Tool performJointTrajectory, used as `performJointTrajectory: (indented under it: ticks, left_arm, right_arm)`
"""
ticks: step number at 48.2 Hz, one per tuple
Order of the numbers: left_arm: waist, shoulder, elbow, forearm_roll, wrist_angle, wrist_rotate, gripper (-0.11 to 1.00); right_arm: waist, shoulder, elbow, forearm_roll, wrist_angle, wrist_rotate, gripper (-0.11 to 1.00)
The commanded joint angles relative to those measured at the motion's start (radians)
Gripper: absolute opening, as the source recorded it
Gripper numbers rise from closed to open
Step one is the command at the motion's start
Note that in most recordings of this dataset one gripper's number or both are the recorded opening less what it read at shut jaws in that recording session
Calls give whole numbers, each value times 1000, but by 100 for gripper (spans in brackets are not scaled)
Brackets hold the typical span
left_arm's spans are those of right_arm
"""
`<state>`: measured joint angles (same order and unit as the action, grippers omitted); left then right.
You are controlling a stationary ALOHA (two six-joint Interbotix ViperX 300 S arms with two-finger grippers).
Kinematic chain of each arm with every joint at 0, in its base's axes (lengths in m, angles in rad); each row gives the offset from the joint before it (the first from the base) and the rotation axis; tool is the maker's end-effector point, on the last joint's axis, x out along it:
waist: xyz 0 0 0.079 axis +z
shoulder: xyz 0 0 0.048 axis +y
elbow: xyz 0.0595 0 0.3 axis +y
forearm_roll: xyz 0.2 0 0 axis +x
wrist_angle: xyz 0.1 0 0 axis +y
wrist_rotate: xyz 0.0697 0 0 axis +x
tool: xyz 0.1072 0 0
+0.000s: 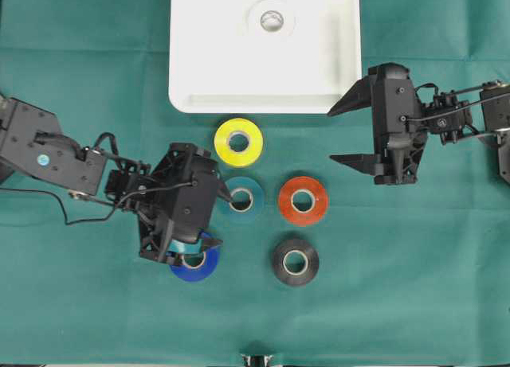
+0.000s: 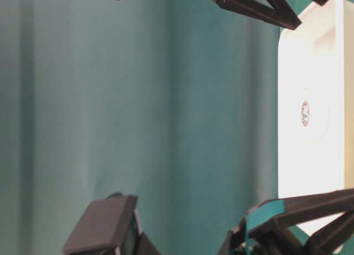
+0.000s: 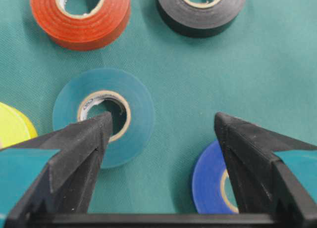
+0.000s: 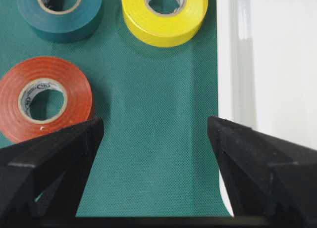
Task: Put the tape alternately from left to right into the white case.
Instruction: 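Lower the left gripper onto the teal tape roll and grasp its core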
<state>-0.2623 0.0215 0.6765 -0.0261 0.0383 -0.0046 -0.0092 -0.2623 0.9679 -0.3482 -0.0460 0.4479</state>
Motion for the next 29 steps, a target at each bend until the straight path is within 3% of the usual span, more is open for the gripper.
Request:
performJointTrajectory:
  ticks: [1, 12, 29]
  left_arm:
    - [2, 14, -38, -2, -3, 3, 83]
    - [12, 83, -74, -2, 2, 2, 83]
    - [41, 150, -120, -2, 117, 2, 83]
  right_arm:
    - [2, -17, -6, 0, -5, 0, 84]
    - [2, -15, -2, 0, -9, 0, 84]
    - [2, -15, 3, -2, -9, 0, 84]
